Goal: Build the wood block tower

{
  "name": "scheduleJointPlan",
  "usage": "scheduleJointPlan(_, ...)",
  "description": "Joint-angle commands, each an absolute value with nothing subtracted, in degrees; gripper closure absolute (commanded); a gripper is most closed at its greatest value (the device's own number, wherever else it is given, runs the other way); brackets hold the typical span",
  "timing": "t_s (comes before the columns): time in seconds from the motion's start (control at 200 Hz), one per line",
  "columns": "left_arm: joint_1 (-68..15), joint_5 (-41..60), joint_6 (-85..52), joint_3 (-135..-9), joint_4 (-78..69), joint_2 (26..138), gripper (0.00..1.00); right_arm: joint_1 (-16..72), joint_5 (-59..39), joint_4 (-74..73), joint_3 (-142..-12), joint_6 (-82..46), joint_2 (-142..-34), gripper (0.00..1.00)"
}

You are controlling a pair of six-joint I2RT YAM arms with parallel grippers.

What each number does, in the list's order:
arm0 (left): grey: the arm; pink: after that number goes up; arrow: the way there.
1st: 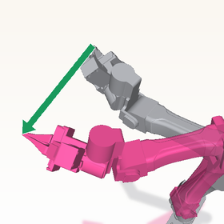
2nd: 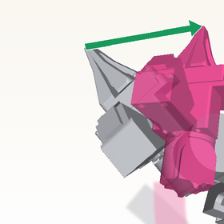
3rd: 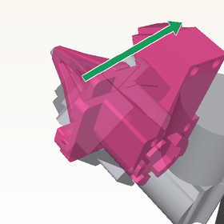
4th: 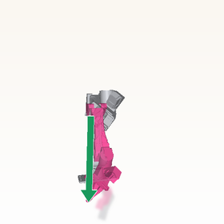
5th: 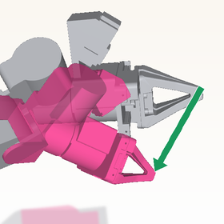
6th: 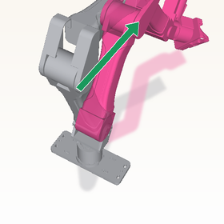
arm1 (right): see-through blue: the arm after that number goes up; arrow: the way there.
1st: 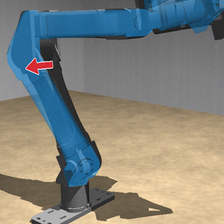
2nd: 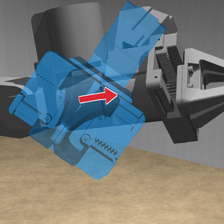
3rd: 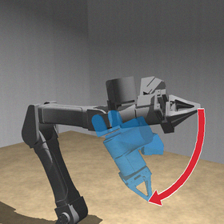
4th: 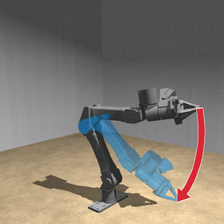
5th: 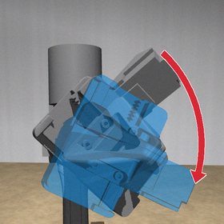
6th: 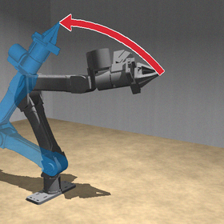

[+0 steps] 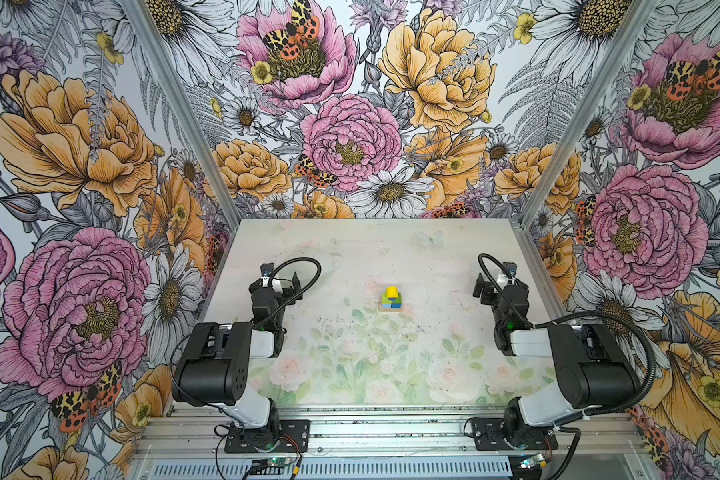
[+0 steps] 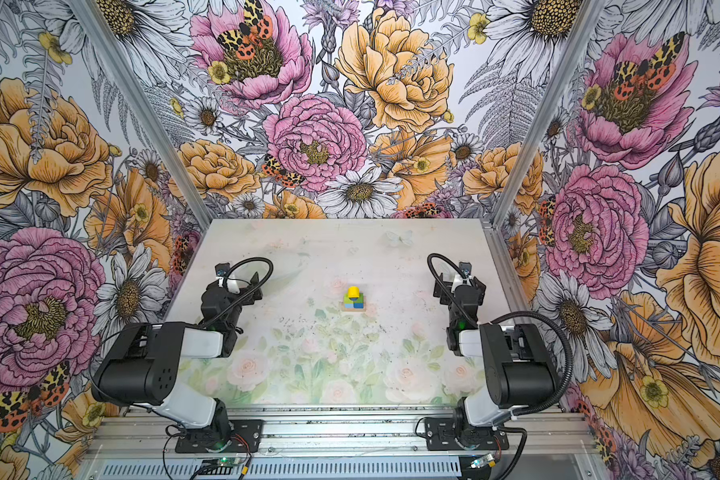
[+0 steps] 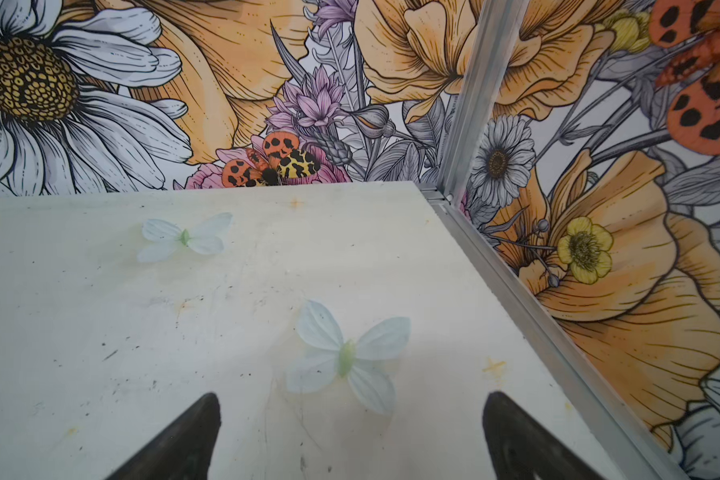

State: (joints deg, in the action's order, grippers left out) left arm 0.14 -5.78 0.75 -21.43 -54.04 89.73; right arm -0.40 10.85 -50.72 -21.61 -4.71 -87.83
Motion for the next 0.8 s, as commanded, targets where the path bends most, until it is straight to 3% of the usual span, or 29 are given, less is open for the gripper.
scheduleJointPlan(0.0, 0.4, -6.5, -0.1, -21.6, -53.9, 88.9, 0.01, -0.3, 11.3, -50.2, -22.1, -5.9, -88.0, 0.0)
scheduleJointPlan(0.796, 0.1, -7.1, 0.0, -21.6, -54.0, 88.9, 0.01, -0.3, 11.3, -50.4, -22.0, -5.8, -88.0, 0.0)
